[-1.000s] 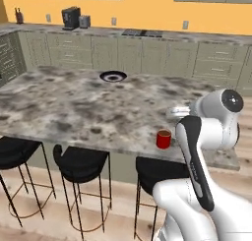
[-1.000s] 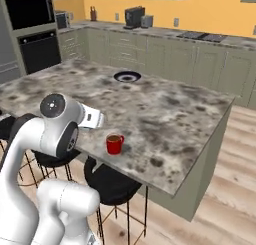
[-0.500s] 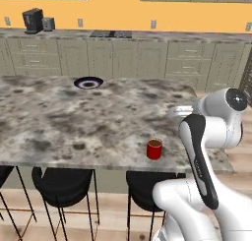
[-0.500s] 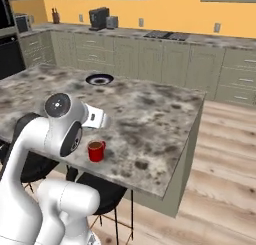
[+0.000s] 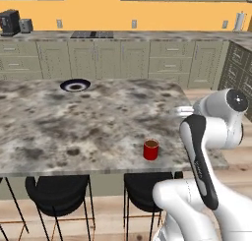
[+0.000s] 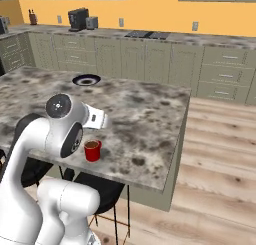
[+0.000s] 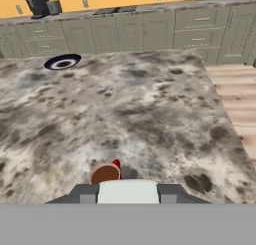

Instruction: Pick up the marshmallow and place it in the cup of hot chocolate on the dining counter.

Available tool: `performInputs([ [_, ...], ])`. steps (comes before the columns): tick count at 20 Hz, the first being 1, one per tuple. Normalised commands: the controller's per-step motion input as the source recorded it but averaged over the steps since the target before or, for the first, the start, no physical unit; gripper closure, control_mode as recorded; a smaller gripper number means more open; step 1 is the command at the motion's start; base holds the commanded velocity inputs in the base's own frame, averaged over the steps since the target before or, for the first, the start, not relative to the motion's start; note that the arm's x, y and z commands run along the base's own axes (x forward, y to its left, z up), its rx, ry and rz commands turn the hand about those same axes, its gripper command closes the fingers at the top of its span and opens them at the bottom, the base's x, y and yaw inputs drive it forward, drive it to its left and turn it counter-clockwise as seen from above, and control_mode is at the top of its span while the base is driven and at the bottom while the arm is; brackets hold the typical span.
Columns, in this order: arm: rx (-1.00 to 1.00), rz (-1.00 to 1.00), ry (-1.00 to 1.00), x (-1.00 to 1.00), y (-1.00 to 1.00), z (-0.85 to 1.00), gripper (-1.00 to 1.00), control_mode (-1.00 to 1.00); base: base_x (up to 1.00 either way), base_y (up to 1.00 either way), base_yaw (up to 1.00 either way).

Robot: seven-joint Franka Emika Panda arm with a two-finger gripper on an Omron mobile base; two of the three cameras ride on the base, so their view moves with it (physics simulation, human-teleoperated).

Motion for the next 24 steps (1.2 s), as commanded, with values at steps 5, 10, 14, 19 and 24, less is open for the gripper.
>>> performInputs([
  [5, -0.14, 0.06, 0.0, 0.25, 0.56, -0.4, 1.0, -1.0, 0.0, 0.0, 0.0],
  [10, -0.02, 0.16, -0.03, 0.4, 0.28, -0.28, 1.0, -1.0, 0.0, 0.0, 0.0],
  [14, -0.03, 0.3, 0.0, 0.34, 0.11, -0.31, 1.0, -1.0, 0.0, 0.0, 0.0],
  [19, -0.05, 0.39, 0.12, 0.35, -0.03, -0.18, 1.0, -1.0, 0.0, 0.0, 0.0],
  [24, 0.0, 0.42, 0.02, 0.22, -0.13, -0.11, 1.0, -1.0, 0.0, 0.0, 0.0],
])
